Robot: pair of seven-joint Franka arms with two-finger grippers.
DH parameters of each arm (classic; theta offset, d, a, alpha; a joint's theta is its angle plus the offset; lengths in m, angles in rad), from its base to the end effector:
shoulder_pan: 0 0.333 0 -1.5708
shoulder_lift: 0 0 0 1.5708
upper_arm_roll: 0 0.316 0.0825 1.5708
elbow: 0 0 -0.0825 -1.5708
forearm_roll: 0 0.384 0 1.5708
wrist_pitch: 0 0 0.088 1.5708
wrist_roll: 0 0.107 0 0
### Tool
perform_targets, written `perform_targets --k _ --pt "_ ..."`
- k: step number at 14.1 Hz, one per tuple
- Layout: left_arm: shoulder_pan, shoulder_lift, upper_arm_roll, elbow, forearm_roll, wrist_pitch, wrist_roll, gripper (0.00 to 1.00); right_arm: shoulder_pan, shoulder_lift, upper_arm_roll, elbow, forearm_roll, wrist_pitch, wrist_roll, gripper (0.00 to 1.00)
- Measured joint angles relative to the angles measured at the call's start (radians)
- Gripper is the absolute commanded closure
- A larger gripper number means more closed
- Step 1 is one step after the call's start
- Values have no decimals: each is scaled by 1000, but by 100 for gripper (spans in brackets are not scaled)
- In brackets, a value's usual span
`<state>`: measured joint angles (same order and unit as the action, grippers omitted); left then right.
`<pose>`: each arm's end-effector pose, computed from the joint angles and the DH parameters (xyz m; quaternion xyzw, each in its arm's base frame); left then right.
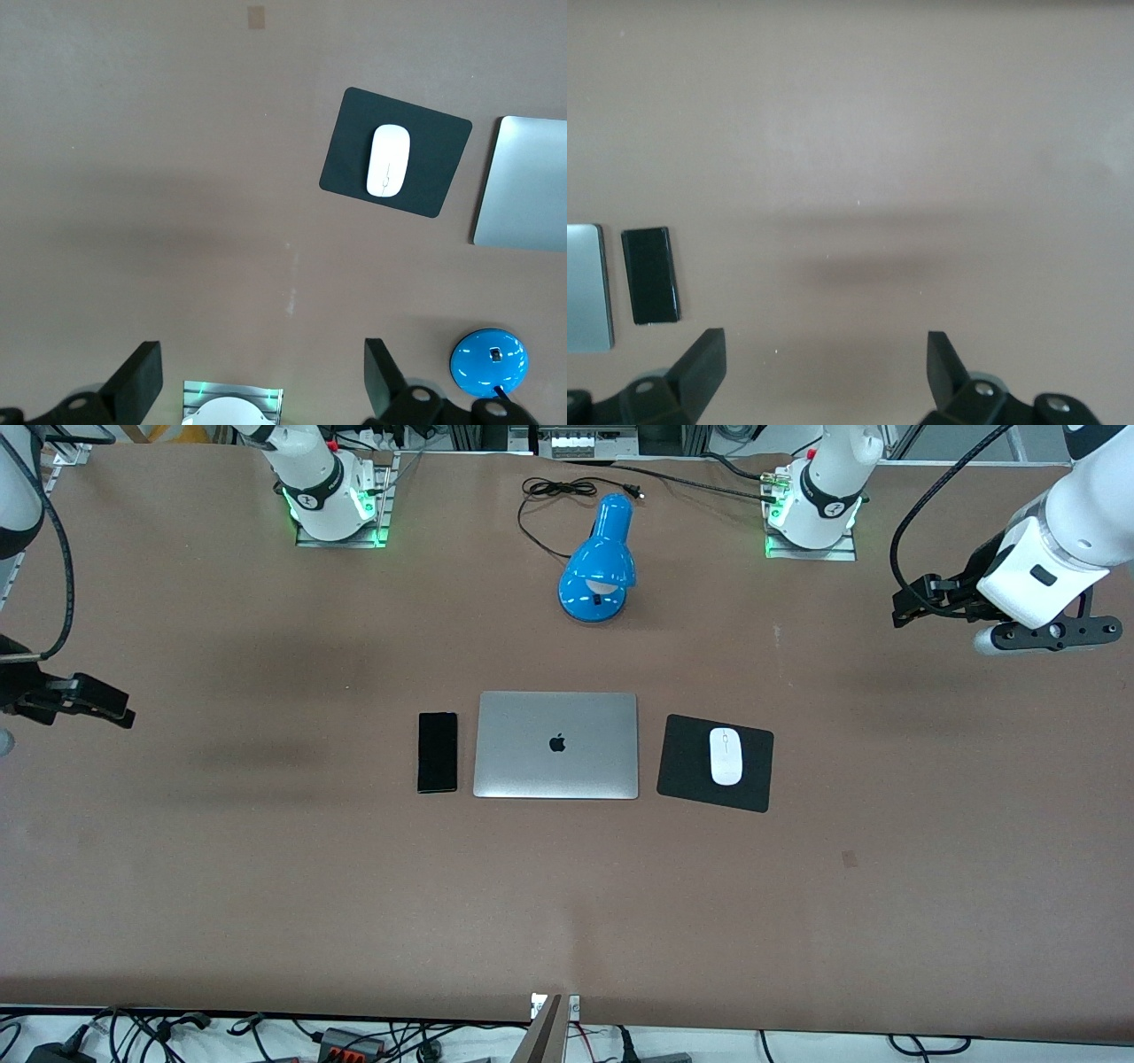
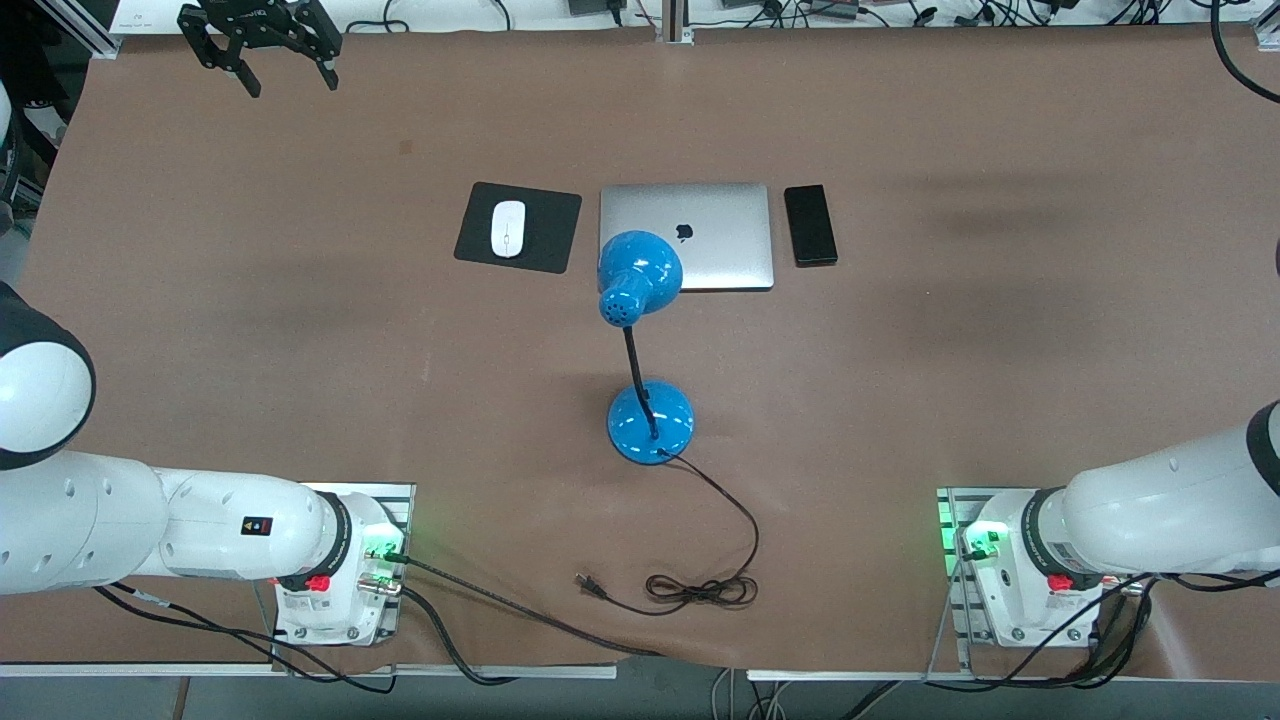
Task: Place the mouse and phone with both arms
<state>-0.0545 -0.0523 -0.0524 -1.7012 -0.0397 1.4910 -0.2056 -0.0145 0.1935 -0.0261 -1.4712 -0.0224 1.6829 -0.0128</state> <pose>0.5217 -0.0612 0.5857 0.9955 0.0493 -0.0808 0.0060 0.6211 -0.0259 0.5681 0.9998 -0.0125 0.0088 0.0139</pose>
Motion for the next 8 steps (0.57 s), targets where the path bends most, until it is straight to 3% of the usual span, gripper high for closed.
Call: perform_targets --k 4,8 --pt "0 0 0 0 0 0 0 0 1 -101 -1 -175 0 57 0 0" --pt "0 0 0 0 0 0 0 0 1 -132 -1 -192 0 59 0 0"
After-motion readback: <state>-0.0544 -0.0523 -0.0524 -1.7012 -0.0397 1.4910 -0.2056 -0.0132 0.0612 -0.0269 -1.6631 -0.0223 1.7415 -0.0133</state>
